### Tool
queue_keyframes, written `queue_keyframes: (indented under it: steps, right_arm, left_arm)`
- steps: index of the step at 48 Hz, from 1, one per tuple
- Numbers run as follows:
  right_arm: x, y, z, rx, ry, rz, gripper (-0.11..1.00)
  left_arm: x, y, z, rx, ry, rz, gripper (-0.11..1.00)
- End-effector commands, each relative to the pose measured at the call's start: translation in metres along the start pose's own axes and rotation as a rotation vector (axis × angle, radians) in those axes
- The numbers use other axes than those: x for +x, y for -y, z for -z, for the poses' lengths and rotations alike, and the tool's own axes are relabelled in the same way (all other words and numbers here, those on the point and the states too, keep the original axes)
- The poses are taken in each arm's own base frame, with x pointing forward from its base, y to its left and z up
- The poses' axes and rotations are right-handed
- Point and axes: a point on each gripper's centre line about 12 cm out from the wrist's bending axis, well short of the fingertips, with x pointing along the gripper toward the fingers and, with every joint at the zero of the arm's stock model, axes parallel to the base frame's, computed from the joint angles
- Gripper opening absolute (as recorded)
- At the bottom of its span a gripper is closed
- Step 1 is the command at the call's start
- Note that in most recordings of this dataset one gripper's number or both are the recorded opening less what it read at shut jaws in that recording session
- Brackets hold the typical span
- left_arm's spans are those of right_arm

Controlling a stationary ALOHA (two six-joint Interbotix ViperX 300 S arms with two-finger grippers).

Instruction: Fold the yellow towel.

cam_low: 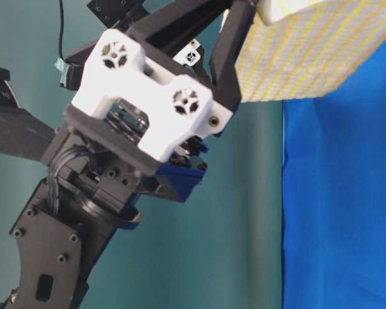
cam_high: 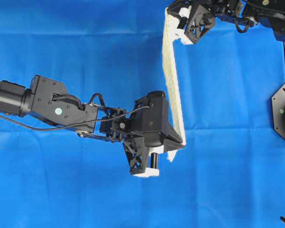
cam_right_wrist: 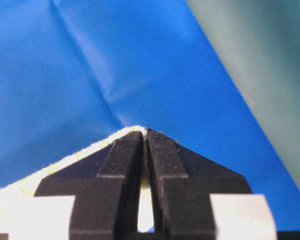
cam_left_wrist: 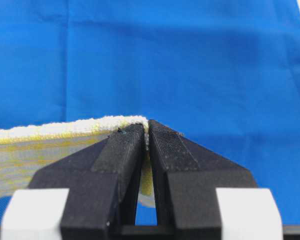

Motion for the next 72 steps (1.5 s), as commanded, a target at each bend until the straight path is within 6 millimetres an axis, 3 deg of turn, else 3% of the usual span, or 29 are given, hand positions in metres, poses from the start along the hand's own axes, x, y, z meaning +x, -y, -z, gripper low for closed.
queue_keyframes:
  steps: [1,17,24,37,53,72]
  right_arm:
    - [-0.004,0.015,-0.013,0.017,0.037,0.031,0.02]
    - [-0.002,0.016,-0.009,0.008,0.022,0.035,0.02]
    - [0.01,0.013,-0.005,0.001,0.0,0.028,0.02]
    - [0.038,-0.004,-0.008,-0.025,-0.023,-0.003,0.02]
    - [0.065,-0.025,-0.019,-0.055,-0.025,-0.034,0.02]
    - [0.079,-0.038,-0.011,-0.079,-0.05,-0.056,0.02]
  left_arm:
    - [-0.006,0.023,-0.017,0.034,0.057,0.044,0.02]
    - [0.005,0.022,-0.009,0.085,0.076,0.043,0.02]
    - [0.002,0.021,-0.001,0.085,0.078,0.044,0.02]
    - [-0.017,0.016,0.027,0.081,0.137,0.048,0.02]
    - [-0.044,0.01,0.068,0.076,0.087,0.043,0.02]
    - [-0.042,-0.003,0.087,0.067,0.033,0.016,0.02]
